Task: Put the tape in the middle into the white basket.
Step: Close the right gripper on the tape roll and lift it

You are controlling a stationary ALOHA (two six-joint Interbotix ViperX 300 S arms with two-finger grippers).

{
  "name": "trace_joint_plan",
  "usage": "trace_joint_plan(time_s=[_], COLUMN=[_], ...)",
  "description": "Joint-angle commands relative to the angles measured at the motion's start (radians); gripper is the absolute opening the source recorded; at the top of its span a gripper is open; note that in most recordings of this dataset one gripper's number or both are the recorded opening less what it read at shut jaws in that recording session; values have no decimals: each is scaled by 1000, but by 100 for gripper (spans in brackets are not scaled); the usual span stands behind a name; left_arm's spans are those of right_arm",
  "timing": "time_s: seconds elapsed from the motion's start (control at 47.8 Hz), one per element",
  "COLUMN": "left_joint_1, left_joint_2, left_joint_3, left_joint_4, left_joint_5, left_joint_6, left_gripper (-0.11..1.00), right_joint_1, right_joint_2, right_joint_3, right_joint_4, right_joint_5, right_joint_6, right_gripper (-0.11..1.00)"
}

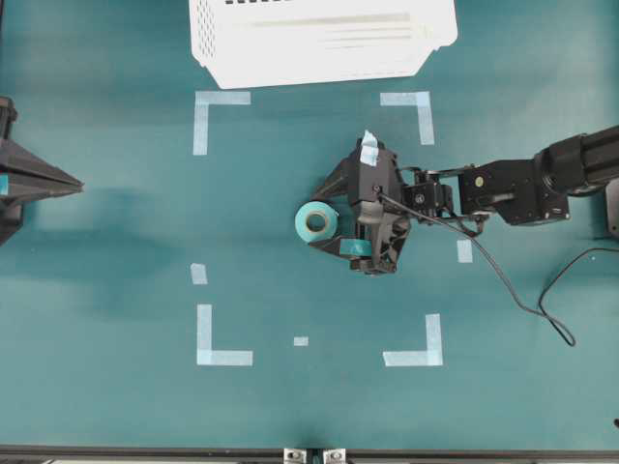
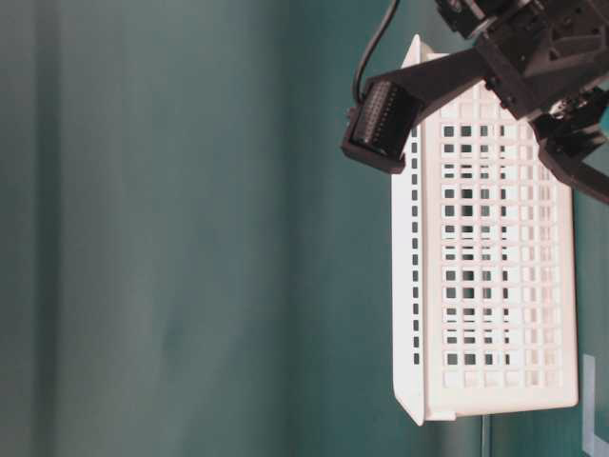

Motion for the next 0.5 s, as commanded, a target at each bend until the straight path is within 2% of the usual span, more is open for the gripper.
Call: trace_joint_plan(time_s=[0.0, 0.481], left_joint_1=[-2, 0], left_joint_2=[8, 8], left_joint_3=[-12, -12], left_joint_4=[-2, -2], left_joint_5=[-5, -5], left_joint_6=[2, 2], left_gripper=[-11, -11], right_joint_1=[-2, -2], right_joint_2=[-9, 8], right_joint_3=[-18, -40], right_joint_4=[3, 3], right_joint_5=[-3, 15], right_joint_6=[0, 0], right_gripper=[98, 98])
